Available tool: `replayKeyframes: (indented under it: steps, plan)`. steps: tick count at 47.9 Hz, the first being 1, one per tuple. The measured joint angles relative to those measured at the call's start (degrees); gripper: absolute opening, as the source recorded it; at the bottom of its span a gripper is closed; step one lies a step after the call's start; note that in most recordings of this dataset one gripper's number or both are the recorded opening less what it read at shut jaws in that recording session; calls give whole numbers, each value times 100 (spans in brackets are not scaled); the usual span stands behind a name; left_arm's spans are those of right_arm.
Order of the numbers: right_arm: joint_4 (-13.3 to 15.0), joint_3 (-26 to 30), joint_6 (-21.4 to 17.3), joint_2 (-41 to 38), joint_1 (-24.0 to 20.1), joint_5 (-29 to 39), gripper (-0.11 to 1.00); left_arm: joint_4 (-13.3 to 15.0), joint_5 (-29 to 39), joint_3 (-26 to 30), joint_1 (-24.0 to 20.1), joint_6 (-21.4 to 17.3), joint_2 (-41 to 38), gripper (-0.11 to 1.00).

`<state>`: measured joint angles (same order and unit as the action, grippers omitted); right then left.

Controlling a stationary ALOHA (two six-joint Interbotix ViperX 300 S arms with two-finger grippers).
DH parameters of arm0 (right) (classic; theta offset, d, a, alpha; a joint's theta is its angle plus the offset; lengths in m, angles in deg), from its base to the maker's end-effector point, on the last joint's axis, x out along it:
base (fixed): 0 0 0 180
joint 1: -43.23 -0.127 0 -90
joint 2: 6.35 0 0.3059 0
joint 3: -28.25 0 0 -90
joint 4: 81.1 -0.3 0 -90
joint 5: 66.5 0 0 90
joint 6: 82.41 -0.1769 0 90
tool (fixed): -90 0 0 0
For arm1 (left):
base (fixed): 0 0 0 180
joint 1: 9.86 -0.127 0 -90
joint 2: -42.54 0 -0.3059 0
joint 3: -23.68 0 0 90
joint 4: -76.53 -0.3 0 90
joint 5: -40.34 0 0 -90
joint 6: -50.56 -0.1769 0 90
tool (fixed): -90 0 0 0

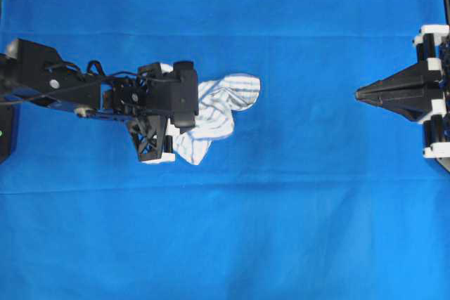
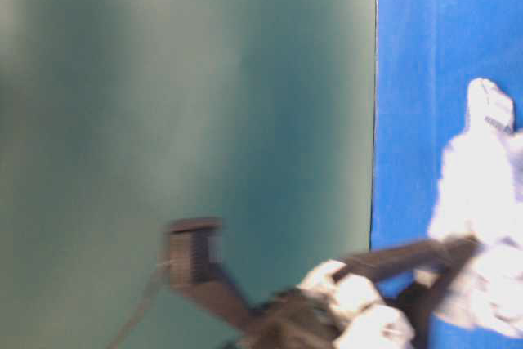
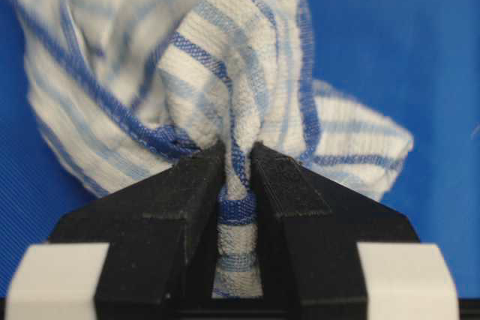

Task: Hand over the towel.
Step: 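Grasp the towel with the left gripper and lift it up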

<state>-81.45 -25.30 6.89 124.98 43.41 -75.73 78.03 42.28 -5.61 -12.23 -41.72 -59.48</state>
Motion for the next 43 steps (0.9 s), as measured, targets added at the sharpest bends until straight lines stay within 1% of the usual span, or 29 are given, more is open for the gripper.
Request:
replayKeyframes:
  steps: [6,12,18,23,31,35,43]
  plan:
    - [0,0,0,0,0,0,0,0,-176,132,0,-97,439,8]
    - [0,0,0,0,0,0,0,0,-527,220,0,-237,853,8]
    - [0,0,0,9,0,0,0,0,-976,220,0,-264,1187,8]
    - [0,18,0,0,0,-18,0,0,-1389,123,0,-264,1450,8]
    - [0,35,0,0,0,-97,0,0,-2136,-220,0,-264,1793,8]
    - [9,35,9,9,0,-123,0,0,-2312,-308,18,-264,1898,8]
    - [0,35,9,0,0,-193,0,0,-2373,-334,44,-264,1942,8]
